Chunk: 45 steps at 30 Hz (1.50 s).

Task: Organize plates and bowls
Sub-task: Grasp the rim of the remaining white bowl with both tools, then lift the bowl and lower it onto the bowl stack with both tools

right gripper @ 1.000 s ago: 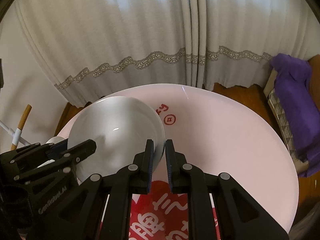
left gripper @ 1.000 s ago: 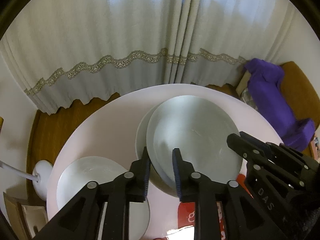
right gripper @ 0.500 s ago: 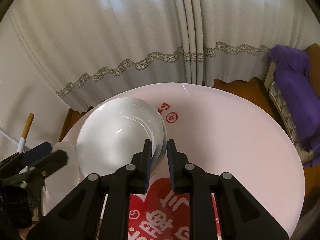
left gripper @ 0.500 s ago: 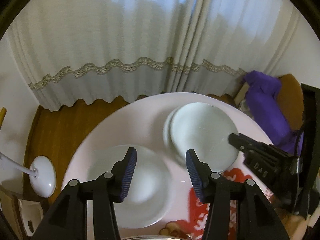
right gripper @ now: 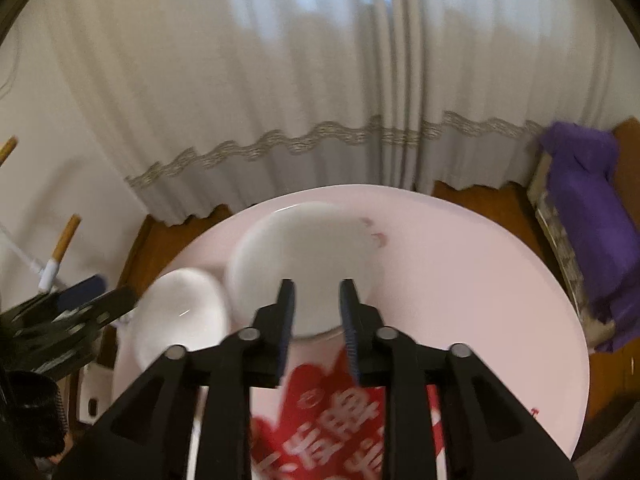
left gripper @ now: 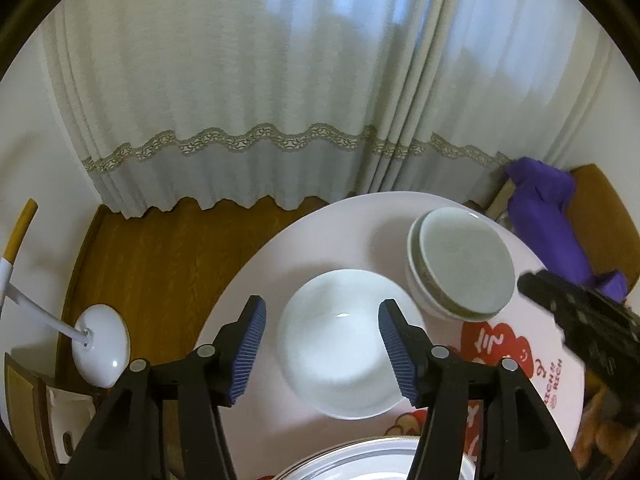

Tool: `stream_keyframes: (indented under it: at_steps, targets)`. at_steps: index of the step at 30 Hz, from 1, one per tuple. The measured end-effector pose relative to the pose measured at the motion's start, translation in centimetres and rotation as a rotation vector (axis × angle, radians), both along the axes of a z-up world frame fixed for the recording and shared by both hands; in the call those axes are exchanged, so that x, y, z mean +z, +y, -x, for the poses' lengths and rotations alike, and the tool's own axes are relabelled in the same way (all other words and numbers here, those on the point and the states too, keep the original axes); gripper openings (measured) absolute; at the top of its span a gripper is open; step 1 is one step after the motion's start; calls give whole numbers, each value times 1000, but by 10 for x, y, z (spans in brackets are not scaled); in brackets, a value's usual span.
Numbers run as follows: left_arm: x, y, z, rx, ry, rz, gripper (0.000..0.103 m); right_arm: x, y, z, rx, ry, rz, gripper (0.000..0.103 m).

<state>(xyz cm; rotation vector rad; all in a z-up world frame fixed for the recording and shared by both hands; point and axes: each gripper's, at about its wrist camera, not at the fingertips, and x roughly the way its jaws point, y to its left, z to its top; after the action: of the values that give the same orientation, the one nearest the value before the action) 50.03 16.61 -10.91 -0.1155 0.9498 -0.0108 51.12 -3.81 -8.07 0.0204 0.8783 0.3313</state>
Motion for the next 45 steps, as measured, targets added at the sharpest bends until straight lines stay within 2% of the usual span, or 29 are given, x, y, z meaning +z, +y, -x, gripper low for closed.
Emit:
stream_keyframes:
  at_steps: [1,6,13,19,22,23,27,30,32,39,45]
  targets:
    - [0,3,4,0,2,1,55,1,5,5,20,5,-9,34]
    - [1,19,23,15,20,4,55,-9,33,25,88,102,-55,34]
    - [-3,32,27,14,47,4,57,-27,49,30,67,176,-67,34]
    - [-21,32,8,-12,113,22,58,-46,55,17,27,217,-57,35]
    - [-29,34,-13,-18,145,34,55,-56,58,10,28,231,-38,35]
    - [-31,33,-20,-17,153,31,47,-59,59,8,30,236,-40,35]
    - [-36,31,-37,-32,172,30,37,-70,63,0,39,248,-32,30]
    - [-41,28,-48,-40,188,27,27,-76,66,-5,51,260,-52,24]
    - [-46,25,-54,-50,199,20,11,-79,67,-7,59,267,-58,13]
    - [-49,16,-51,-32,169,2,10,-76,68,1,85,250,-68,13]
    - [-18,7,-16,-26,92,-6,10,-53,61,18,116,212,-93,13]
